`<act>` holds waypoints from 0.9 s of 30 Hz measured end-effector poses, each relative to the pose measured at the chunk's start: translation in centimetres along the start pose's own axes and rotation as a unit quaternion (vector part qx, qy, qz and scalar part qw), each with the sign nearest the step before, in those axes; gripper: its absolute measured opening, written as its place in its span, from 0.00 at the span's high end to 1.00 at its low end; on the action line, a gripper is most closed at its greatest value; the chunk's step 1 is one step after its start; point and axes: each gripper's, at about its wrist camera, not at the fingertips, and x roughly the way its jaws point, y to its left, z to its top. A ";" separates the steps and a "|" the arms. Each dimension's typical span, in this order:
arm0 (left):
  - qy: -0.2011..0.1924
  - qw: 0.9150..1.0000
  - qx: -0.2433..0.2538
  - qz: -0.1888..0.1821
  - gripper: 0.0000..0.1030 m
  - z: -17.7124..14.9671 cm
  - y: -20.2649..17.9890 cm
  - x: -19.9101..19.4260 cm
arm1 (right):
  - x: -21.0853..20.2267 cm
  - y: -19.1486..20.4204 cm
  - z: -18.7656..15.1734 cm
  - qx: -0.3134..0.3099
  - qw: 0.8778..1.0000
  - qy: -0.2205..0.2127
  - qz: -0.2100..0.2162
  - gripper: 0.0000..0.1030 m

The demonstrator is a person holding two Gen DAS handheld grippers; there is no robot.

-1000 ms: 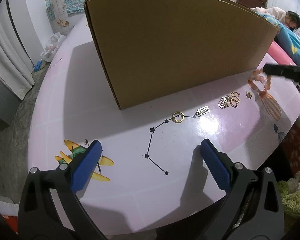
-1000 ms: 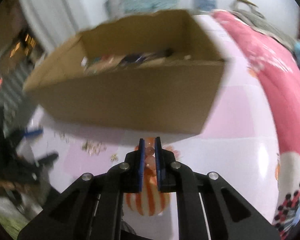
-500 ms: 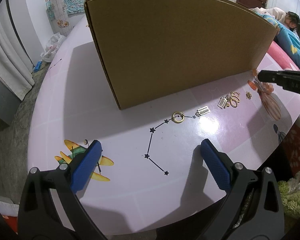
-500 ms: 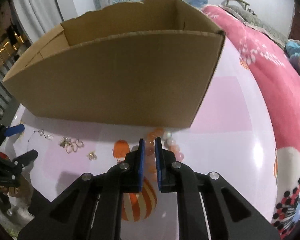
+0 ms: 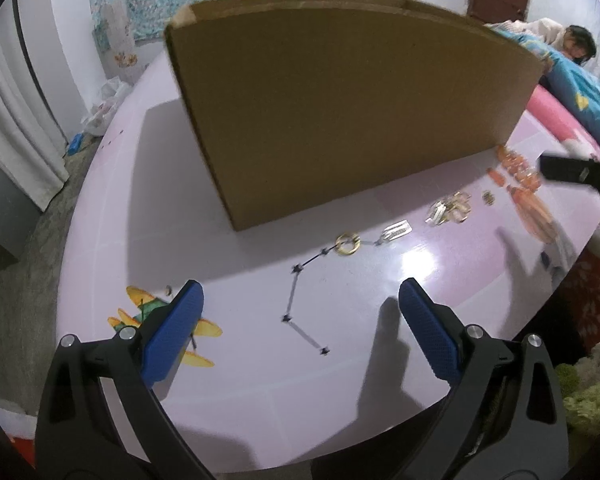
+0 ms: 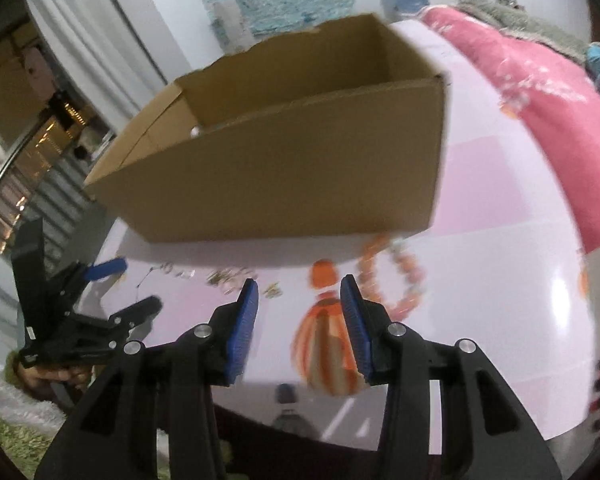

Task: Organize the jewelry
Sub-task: 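Move the left gripper to the gold ring charm and close on it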

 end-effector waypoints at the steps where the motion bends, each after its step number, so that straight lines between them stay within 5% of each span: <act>1: -0.007 1.000 0.001 -0.005 0.17 0.2 -0.2 -0.2 | 0.3 0.1 -0.2 0.000 1.000 0.004 0.005 0.59; 11: -0.007 0.999 0.042 -0.022 0.63 1.8 -1.2 0.9 | 2.2 2.6 -0.2 -0.032 0.999 0.018 0.040 0.59; 27: 0.013 0.997 0.061 -0.036 0.78 3.0 -1.7 1.6 | 4.4 4.6 0.5 -0.036 0.998 0.020 0.054 0.59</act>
